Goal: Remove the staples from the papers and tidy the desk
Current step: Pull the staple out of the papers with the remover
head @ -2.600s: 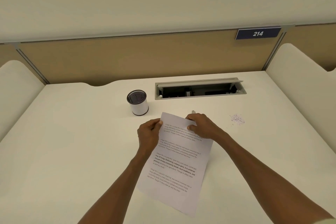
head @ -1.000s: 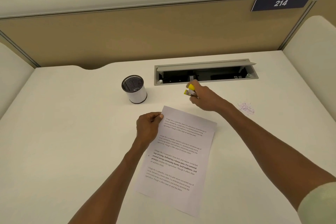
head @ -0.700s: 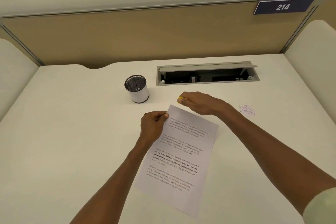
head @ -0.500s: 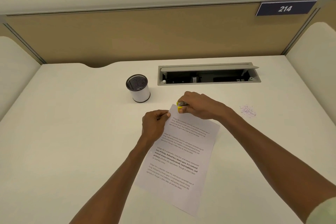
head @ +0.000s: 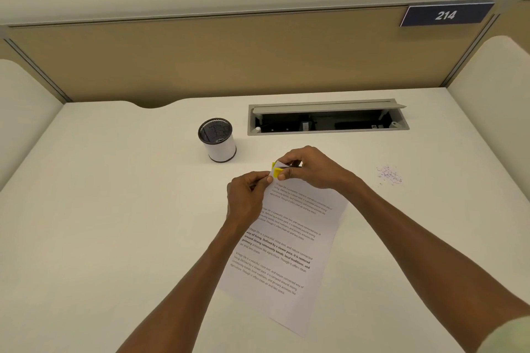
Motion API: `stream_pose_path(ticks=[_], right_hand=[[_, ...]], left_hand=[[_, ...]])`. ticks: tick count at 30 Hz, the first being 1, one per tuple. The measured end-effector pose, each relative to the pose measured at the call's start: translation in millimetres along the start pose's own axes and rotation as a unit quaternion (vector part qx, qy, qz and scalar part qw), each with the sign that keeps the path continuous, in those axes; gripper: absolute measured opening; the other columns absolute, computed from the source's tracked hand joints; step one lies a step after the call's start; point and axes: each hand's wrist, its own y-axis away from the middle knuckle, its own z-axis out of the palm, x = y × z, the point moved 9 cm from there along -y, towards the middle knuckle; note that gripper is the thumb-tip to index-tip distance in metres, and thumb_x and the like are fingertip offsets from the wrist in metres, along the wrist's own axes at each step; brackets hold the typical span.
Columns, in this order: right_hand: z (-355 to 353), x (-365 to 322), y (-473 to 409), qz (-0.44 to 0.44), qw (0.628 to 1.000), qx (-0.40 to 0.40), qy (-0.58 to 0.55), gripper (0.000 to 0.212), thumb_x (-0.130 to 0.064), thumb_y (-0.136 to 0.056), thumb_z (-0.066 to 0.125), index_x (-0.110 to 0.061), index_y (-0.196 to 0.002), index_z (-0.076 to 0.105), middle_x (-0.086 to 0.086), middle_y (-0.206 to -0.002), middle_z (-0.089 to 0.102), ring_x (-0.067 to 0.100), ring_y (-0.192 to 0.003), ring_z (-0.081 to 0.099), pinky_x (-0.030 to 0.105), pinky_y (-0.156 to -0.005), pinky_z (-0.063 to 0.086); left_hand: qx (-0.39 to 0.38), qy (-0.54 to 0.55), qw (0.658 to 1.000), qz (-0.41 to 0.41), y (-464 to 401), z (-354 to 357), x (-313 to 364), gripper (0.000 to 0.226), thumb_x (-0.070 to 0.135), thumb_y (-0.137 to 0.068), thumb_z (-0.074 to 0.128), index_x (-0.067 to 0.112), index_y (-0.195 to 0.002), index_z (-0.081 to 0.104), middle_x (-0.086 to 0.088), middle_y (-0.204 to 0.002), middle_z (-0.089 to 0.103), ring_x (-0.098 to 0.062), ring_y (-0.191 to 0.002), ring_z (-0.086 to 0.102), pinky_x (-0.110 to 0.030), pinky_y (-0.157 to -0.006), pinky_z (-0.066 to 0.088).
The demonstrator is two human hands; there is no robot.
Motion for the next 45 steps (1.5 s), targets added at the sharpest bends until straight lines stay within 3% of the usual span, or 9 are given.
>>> stream_pose_path(ticks=[9,15,20,25,33,45], right_hand=[[-3,-8,2,-0.002,1.000,-0.003,0.002,0.022,-0.027,-0.085,0.071,-0.016,-0.105,0.074,-0.003,-0.101,0.068,0.009,-0.082,0.057,0.021,-0.071,0.044],[0,-1,-1,0.016,1.000,-0.006,0.018,0.030,-0.032,-0.085,0.071,-0.015,-0.110,0.071,-0.001,-0.106,0.067,0.017,-0.086,0.058,0.022,-0.071,0.044],[1,-1,-1,0.013,1.000,-0.004,0.017,0.028,-0.030,-0.086,0.071,-0.015,-0.109,0.071,-0.005,-0.102,0.064,0.018,-0.087,0.057,0.019,-0.069,0.043],[2,-6,-1,0.001,1.000,-0.007,0.024,0.026,-0.028,-0.085,0.072,-0.015,-0.108,0.072,-0.005,-0.100,0.063,0.010,-0.082,0.054,0.018,-0.068,0.041],[0,-1,-3,0.011,1.000,-0.005,0.026,0.026,-0.030,-0.085,0.071,-0.017,-0.108,0.072,-0.004,-0.101,0.064,0.012,-0.081,0.054,0.020,-0.068,0.042],[-4,-1,-4,-0.009,0.999,0.022,0.030,0.020,-0.024,-0.084,0.073,-0.017,-0.103,0.076,0.003,-0.098,0.073,0.019,-0.086,0.061,0.028,-0.072,0.047]], left_hand=[[0.016,0.023,0.999,0.018,3,-2,4,0.015,0.011,-0.094,0.067,0.014,-0.102,0.080,0.015,-0.084,0.074,0.007,-0.074,0.066,-0.006,-0.065,0.045],[0.021,0.037,0.999,0.007,3,-5,1,0.015,0.013,-0.096,0.066,0.016,-0.103,0.079,0.013,-0.085,0.075,0.000,-0.075,0.070,-0.009,-0.063,0.048],[0.017,0.042,0.999,-0.003,3,-6,-1,0.016,0.012,-0.096,0.066,0.015,-0.105,0.079,0.009,-0.087,0.076,0.003,-0.074,0.068,-0.007,-0.062,0.046],[0.015,0.056,0.998,-0.015,3,-5,-3,0.016,0.013,-0.096,0.066,0.015,-0.106,0.078,0.007,-0.088,0.077,-0.004,-0.077,0.072,-0.010,-0.064,0.049],[0.016,0.071,0.997,-0.032,1,-3,-7,0.017,0.016,-0.095,0.068,0.011,-0.107,0.079,0.000,-0.093,0.079,-0.014,-0.082,0.075,-0.015,-0.066,0.053],[0.000,0.078,0.996,-0.040,1,3,-6,0.015,0.015,-0.094,0.069,0.015,-0.104,0.080,0.004,-0.092,0.079,-0.014,-0.085,0.075,-0.020,-0.071,0.054]])
